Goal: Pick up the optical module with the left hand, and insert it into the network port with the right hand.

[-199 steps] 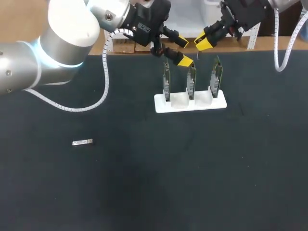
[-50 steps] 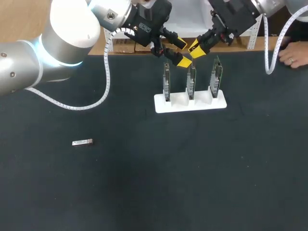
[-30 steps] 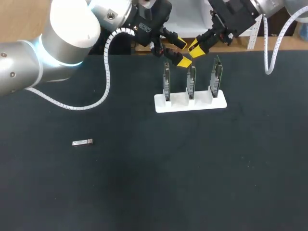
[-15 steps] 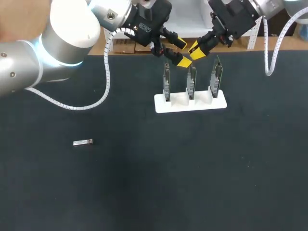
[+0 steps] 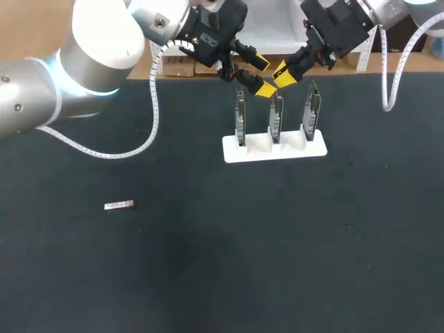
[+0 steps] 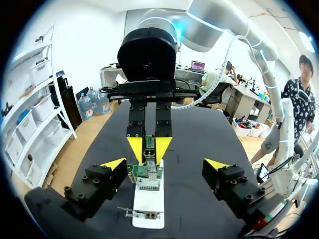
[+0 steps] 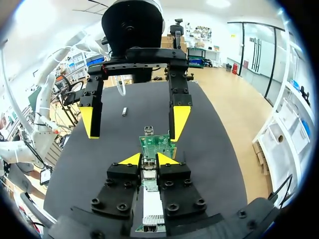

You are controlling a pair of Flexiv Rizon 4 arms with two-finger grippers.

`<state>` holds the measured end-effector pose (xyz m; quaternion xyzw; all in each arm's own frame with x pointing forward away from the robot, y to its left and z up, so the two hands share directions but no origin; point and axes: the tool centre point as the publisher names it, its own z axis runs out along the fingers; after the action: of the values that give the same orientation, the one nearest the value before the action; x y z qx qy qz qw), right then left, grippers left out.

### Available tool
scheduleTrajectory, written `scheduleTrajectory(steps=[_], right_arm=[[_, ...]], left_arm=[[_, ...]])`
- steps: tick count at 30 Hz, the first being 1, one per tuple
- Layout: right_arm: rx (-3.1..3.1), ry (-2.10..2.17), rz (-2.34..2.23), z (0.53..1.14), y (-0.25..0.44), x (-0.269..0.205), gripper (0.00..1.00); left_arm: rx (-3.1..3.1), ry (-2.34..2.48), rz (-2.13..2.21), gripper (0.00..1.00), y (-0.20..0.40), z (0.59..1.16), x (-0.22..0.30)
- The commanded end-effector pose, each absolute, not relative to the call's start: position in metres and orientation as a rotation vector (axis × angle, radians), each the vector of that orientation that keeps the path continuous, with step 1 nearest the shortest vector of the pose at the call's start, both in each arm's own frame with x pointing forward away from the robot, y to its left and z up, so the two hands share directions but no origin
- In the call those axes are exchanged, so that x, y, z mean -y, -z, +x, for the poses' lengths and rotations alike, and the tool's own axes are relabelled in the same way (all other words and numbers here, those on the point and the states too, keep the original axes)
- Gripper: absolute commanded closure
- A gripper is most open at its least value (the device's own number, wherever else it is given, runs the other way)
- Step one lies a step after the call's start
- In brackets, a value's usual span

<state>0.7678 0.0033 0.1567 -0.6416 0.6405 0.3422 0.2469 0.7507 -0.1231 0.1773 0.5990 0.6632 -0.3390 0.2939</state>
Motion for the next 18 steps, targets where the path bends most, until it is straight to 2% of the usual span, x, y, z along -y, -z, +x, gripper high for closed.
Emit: scheduleTrajectory(steps=[1, 3, 5, 6, 7, 18], right_arm=[[-1.749, -0.930, -1.748, 0.7651, -0.1544, -0.0027, 1.00], [-1.750, -0.931, -1.748, 0.7645, -0.1543, -0.0023, 1.00], [-1.754, -0.929, -1.747, 0.7641, -0.1541, -0.0016, 0.55], [-1.755, -0.929, -1.746, 0.7638, -0.1542, -0.0013, 0.08], [-1.752, -0.924, -1.746, 0.7637, -0.1544, -0.0011, 0.00], [-1.748, -0.916, -1.714, 0.7644, -0.1630, 0.0023, 0.00]], left_arm=[[-1.771, 0.902, 1.601, 0.00, -0.1781, 0.7528, 0.1241], [-1.771, 0.902, 1.601, 0.00, -0.1781, 0.7528, 0.1241], [-1.771, 0.902, 1.601, 0.00, -0.1781, 0.7528, 0.1241], [-1.771, 0.902, 1.601, 0.00, -0.1781, 0.7528, 0.1241], [-1.771, 0.902, 1.601, 0.00, -0.1781, 0.7528, 0.1241], [-1.771, 0.902, 1.601, 0.00, -0.1781, 0.7528, 0.1241]])
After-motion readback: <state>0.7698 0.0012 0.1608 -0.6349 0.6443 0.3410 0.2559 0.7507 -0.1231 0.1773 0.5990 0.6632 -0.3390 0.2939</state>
